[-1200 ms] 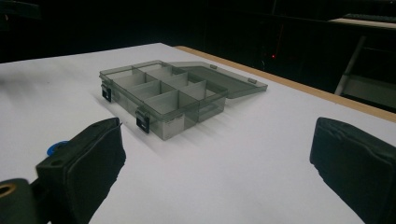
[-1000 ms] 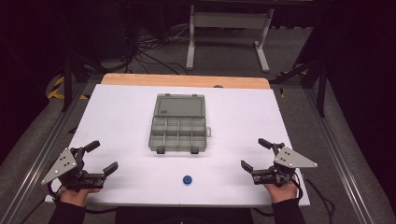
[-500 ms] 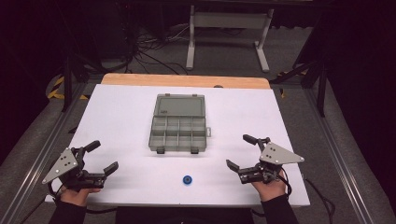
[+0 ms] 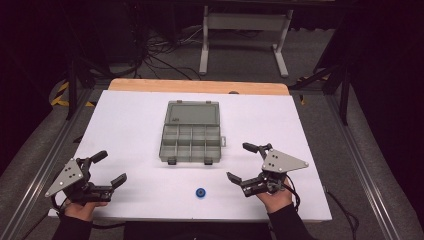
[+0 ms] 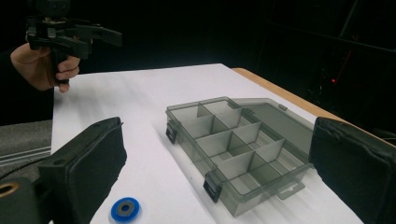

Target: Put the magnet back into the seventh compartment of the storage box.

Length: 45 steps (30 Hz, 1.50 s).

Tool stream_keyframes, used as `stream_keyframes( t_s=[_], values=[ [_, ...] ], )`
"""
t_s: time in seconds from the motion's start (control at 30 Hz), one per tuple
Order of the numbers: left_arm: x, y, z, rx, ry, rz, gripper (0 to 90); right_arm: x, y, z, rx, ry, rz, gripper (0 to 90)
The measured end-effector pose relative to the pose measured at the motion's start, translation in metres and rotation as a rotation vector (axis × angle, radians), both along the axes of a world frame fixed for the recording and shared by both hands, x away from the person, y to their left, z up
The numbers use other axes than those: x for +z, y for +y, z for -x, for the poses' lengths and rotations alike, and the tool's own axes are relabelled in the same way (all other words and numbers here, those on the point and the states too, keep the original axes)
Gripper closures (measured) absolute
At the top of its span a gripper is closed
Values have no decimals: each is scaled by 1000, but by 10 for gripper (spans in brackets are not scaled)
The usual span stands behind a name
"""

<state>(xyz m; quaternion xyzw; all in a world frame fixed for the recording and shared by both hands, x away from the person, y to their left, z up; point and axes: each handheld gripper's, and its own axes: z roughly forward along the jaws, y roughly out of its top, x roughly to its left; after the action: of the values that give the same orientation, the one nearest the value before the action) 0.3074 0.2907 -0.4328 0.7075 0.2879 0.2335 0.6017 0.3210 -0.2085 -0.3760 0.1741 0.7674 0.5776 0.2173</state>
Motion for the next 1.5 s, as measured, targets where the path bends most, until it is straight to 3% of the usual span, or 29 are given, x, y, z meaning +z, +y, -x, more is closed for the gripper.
stream_keyframes(
  t_s=[0.17, 0.33, 0.37, 0.47, 0.63, 0.77, 0.83, 0.87, 0.9, 1.03, 1.17, 1.37, 1.5],
  values=[
    [0, 0, 0, -3, 0, -2, 5, 1, 6, -2, 25, 2, -16, 45],
    [0, 1, -1, 0, 3, 2, 5, 2, 12, -6, 39, 43, -8, 34],
    [0, 1, -1, 0, 3, 1, 5, 3, 15, -6, 41, 66, 24, 39],
    [0, 0, -1, -1, 3, 0, 5, 8, 21, -4, 64, 73, 94, 44],
    [-1, 0, -1, 2, 7, -1, 5, 16, 30, -6, 99, 111, 152, 55],
    [0, 1, -1, 1, 6, -5, 5, 18, 34, -12, 120, 168, 206, 73],
    [0, 1, -1, 2, 7, -5, 5, 20, 40, -14, 121, 206, 285, 99],
    [0, 1, -1, 2, 7, -5, 5, 20, 40, -14, 121, 206, 285, 99],
    [-1, 0, -1, 3, 7, -5, 5, 22, 44, -15, 122, 215, 334, 108],
    [-1, 0, 0, 5, 3, -3, 5, 26, 47, -16, 124, 222, 372, 108],
    [0, 1, 1, 7, 1, 1, 5, 31, 53, -23, 131, 276, 430, 99],
    [0, 2, 0, 6, 4, 0, 5, 34, 59, -27, 110, 312, 496, 97],
    [0, 2, 0, 8, 2, 5, 5, 32, 63, -29, 111, 369, 551, 97]
  ],
)
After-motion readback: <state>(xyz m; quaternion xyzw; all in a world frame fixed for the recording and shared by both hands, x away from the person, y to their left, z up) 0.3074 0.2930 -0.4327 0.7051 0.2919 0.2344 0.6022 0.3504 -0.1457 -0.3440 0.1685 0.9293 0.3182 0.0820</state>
